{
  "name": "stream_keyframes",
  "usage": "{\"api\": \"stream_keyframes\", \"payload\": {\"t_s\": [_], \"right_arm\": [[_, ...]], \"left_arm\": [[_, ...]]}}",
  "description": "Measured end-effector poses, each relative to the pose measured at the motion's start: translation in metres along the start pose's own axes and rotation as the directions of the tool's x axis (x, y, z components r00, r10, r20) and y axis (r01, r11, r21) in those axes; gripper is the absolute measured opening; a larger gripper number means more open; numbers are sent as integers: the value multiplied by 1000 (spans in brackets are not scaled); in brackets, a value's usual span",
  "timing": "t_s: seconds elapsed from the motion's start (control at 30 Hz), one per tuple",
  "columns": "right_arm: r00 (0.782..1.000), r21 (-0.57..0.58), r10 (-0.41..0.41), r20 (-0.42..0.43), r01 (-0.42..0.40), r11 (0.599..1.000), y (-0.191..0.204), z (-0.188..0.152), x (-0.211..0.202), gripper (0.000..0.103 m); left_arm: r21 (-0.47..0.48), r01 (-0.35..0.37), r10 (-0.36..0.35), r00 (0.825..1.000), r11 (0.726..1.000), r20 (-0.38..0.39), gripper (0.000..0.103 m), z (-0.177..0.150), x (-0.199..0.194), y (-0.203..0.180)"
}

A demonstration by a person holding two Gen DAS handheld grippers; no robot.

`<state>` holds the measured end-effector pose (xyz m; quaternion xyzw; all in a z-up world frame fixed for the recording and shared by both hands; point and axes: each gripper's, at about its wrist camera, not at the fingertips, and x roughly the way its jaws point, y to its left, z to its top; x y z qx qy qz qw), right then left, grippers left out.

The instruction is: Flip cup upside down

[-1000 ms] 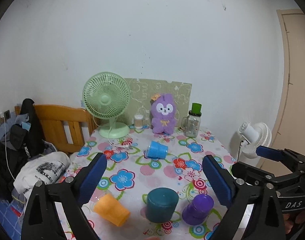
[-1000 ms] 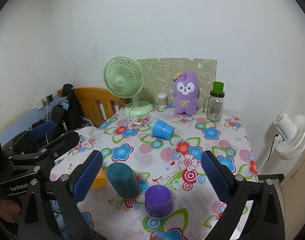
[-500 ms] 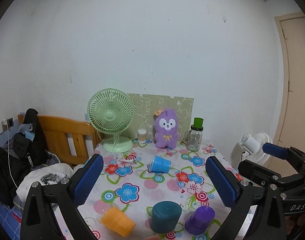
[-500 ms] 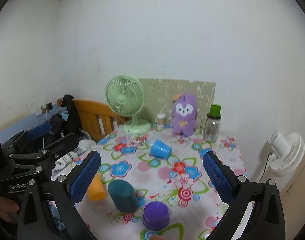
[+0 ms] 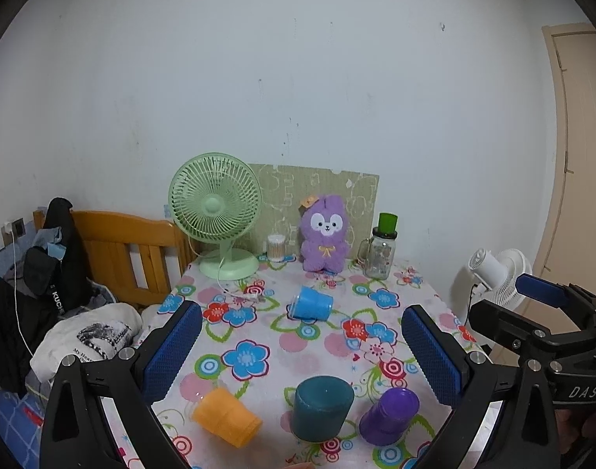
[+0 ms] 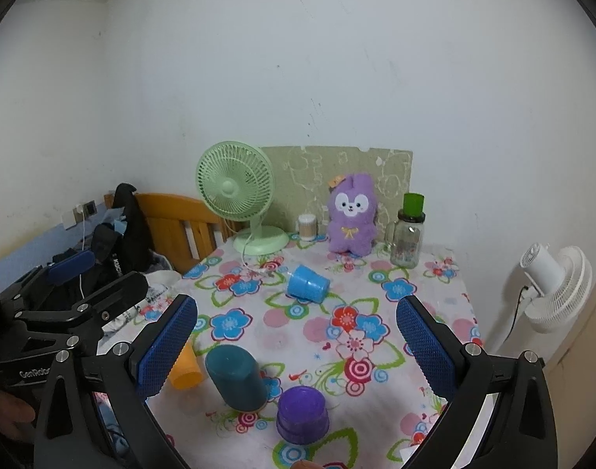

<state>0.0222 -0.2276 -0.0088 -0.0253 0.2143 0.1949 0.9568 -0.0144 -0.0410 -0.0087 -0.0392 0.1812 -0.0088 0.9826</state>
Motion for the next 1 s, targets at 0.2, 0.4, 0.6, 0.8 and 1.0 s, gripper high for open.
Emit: {"api": "stream_keyframes", "payload": {"t_s": [0.2, 0.4, 0.6, 0.8, 1.0], "right_arm": [[999, 43, -9, -35, 10, 999, -8, -6, 3, 103], [999, 46, -15, -39, 17, 999, -11, -7, 4, 103], [999, 41, -13, -48, 15, 999, -9, -9, 5, 103], [999, 44, -10, -51, 12, 999, -9, -9, 7, 103], [999, 30, -4, -42, 6, 1000, -6, -8, 6, 103]], "left_arm": [[-6, 6, -6, 999, 1000, -46, 103, -5, 5, -3], [-1, 9, -9, 998, 1000, -64, 103, -8, 7, -7], [-12, 7, -8, 996, 1000, -90, 103, -11, 10, -6], [-10, 4, -5, 996, 1000, -90, 103, -11, 11, -5], [-12, 4, -5, 997, 1000, -75, 103, -10, 9, -4]]}}
